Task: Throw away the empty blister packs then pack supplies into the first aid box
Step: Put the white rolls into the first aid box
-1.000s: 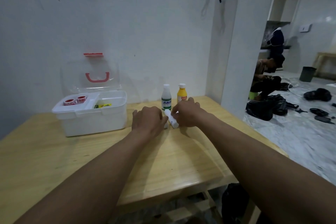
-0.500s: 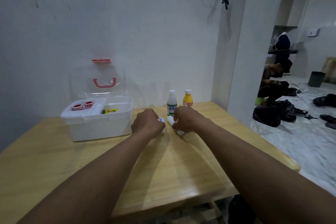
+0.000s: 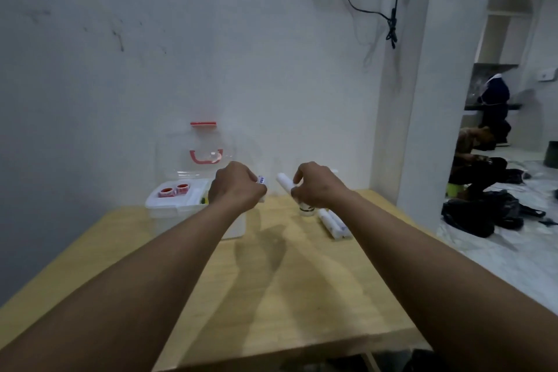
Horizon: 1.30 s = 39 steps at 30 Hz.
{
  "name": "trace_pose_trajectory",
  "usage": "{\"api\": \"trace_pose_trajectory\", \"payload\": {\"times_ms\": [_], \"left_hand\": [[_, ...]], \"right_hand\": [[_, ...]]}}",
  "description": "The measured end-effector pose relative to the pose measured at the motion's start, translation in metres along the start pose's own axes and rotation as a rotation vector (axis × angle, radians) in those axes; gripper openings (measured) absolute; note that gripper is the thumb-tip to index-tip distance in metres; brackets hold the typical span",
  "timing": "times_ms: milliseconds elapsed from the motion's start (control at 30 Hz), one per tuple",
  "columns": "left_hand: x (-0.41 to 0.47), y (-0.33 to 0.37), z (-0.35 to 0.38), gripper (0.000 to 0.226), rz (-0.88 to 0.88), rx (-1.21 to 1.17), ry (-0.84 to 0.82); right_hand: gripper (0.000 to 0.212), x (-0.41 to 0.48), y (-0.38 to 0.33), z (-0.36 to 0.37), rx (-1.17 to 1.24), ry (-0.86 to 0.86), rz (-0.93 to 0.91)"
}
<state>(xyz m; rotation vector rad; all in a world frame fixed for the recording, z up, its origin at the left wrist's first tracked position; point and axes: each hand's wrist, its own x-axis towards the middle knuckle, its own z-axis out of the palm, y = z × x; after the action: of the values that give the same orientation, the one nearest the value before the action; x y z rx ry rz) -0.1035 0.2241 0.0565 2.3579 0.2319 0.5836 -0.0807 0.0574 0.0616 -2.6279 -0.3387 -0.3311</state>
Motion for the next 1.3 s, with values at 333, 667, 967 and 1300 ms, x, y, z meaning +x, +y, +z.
{"api": "trace_pose_trajectory", "payload": {"times_ms": [333,667,967,1300], "left_hand": [[0.023,-0.04,-0.074,0.013,-0.054,-0.017,0.076],[0.047,-0.097,-0.101,0.015,-0.08,0.164,0.027],[0.062,-0.123,-0.097,0.019,-0.053,0.424,-0.045],[0.068,-0.136,-0.095,0.02,-0.021,0.473,-0.043]], "right_hand": [[0.027,0.027,-0.07,0.0,0.095,-0.015,-0.09],[0.026,0.066,-0.125,0.05,0.203,-0.162,-0.059],[0.03,0.086,-0.158,0.084,0.18,-0.217,-0.086],[0.039,0.088,-0.171,0.111,0.064,-0.195,-0.185]]}}
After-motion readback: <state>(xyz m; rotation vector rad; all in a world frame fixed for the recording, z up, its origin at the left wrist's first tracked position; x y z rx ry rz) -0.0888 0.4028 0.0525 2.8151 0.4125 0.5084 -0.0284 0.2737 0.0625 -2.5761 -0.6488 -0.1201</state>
